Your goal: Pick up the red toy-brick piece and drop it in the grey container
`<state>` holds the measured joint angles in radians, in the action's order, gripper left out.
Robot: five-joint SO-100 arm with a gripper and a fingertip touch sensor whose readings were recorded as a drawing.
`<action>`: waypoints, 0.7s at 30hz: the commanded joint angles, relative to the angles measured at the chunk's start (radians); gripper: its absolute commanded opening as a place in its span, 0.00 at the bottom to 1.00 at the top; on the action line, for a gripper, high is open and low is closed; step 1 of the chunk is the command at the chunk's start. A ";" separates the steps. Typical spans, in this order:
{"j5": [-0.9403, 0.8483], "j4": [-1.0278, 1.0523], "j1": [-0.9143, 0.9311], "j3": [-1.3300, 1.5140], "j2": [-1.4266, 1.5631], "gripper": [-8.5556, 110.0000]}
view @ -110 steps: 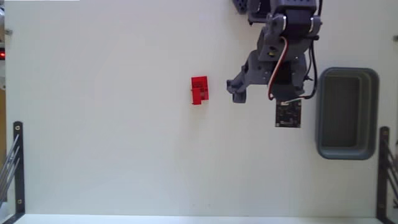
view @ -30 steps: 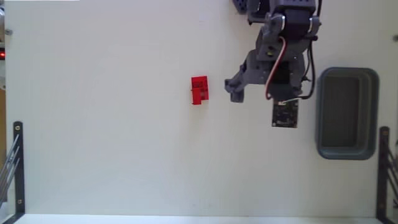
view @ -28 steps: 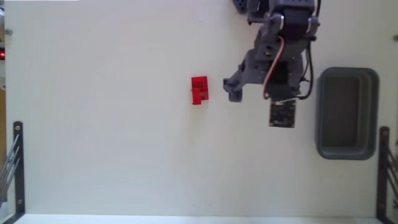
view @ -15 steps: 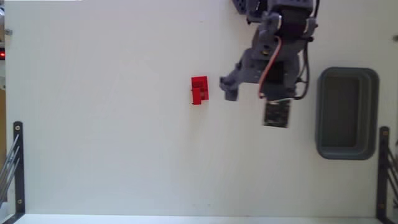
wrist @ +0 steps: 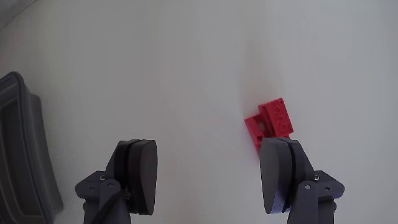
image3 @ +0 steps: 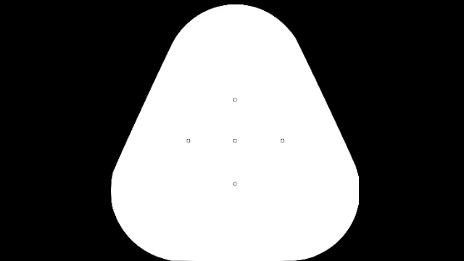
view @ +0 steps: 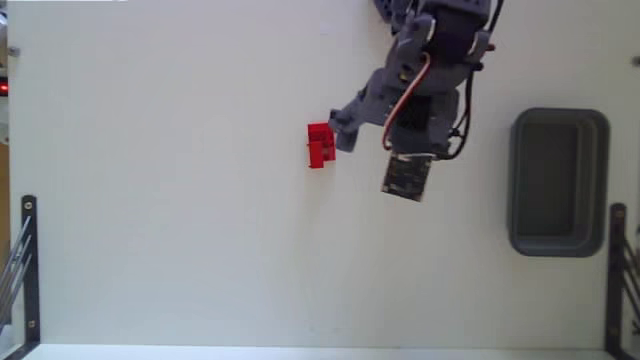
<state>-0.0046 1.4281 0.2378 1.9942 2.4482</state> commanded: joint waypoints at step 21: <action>0.005 0.002 0.219 0.005 0.032 1.00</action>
<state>-0.0031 1.4281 0.4341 1.9942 2.4482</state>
